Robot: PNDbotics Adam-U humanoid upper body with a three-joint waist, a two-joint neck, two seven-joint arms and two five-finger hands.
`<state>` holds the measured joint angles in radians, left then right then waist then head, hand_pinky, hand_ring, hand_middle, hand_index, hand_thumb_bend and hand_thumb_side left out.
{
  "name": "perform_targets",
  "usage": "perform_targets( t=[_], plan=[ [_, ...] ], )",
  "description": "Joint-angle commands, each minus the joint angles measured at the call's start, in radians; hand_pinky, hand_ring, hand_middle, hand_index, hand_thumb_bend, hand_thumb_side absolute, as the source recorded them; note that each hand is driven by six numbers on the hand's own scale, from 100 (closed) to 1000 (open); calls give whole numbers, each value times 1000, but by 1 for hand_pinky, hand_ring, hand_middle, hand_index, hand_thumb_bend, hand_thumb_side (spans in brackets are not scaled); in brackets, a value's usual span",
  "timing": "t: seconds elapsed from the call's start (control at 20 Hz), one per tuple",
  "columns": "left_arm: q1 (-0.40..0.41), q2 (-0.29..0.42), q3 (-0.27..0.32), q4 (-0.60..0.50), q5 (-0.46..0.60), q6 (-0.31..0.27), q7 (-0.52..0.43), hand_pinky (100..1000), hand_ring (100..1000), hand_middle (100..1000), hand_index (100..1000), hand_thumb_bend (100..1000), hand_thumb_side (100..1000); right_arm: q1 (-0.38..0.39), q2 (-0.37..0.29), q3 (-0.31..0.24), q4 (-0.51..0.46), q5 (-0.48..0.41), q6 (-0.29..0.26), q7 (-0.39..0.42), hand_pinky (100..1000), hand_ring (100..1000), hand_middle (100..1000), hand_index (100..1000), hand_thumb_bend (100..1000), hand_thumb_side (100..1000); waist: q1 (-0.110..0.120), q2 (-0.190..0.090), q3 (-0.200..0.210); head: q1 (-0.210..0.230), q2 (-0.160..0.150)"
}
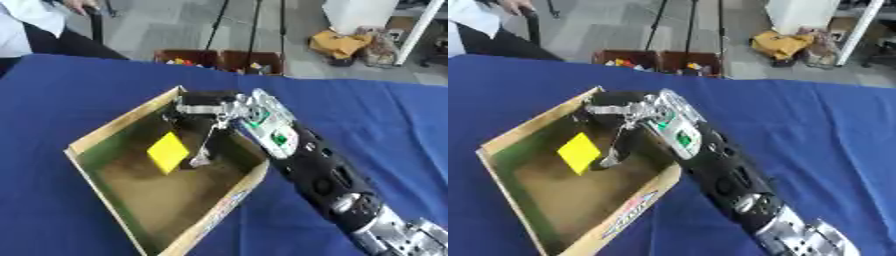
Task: Pick up objects on the table and place them in the box.
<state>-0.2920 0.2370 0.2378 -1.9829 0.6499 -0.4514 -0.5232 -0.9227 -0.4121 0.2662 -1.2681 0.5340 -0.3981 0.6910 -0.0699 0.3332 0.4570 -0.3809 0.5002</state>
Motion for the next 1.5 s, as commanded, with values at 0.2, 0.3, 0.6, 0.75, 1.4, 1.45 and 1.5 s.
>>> perform_targets(
  t=[0.2, 0.3, 0.6, 0.75, 1.4, 1.45, 1.5],
  plan=[
    [-12, 15, 3, -17, 0, 5, -1, 759, 748, 891, 963, 100, 1000, -7, -13, 6, -36, -20, -46, 52, 770, 742, 453, 658, 290, 211, -12, -3, -4, 1, -10],
    [-13, 15, 4, -17, -1, 7, 0, 759, 748, 891, 963, 100, 1000, -4, -16, 7, -50, -42, -60, 80, 838, 805, 531, 728, 353, 283, -12, -4, -5, 1, -9],
    [-8, 17, 4, -17, 2, 5, 1, 760, 750, 890, 964, 100, 1000, -2, -26, -20, -101, -125, -60, 145, 988, 965, 747, 834, 528, 716, -10, -10, -4, 1, -9],
    [-6, 17, 5, -17, 2, 6, 1, 761, 749, 890, 964, 100, 1000, -2, -35, -38, -133, -169, -41, 131, 999, 975, 742, 839, 554, 778, -7, -12, -8, 1, -13],
    [10, 29, 15, -17, -1, 0, 10, 759, 749, 890, 964, 100, 1000, 34, -158, -121, -383, -353, 26, -8, 973, 962, 691, 821, 491, 782, -3, -26, -50, 44, 2],
    [11, 31, 16, -17, -3, 0, 12, 759, 749, 890, 964, 100, 1000, 42, -173, -136, -405, -366, 25, -22, 971, 961, 690, 820, 487, 782, -2, -28, -57, 54, 4],
    [12, 32, 18, -17, -4, 0, 13, 759, 749, 890, 964, 100, 1000, 51, -188, -149, -428, -381, 24, -36, 969, 960, 688, 819, 484, 781, -1, -29, -63, 63, 6]
  ],
)
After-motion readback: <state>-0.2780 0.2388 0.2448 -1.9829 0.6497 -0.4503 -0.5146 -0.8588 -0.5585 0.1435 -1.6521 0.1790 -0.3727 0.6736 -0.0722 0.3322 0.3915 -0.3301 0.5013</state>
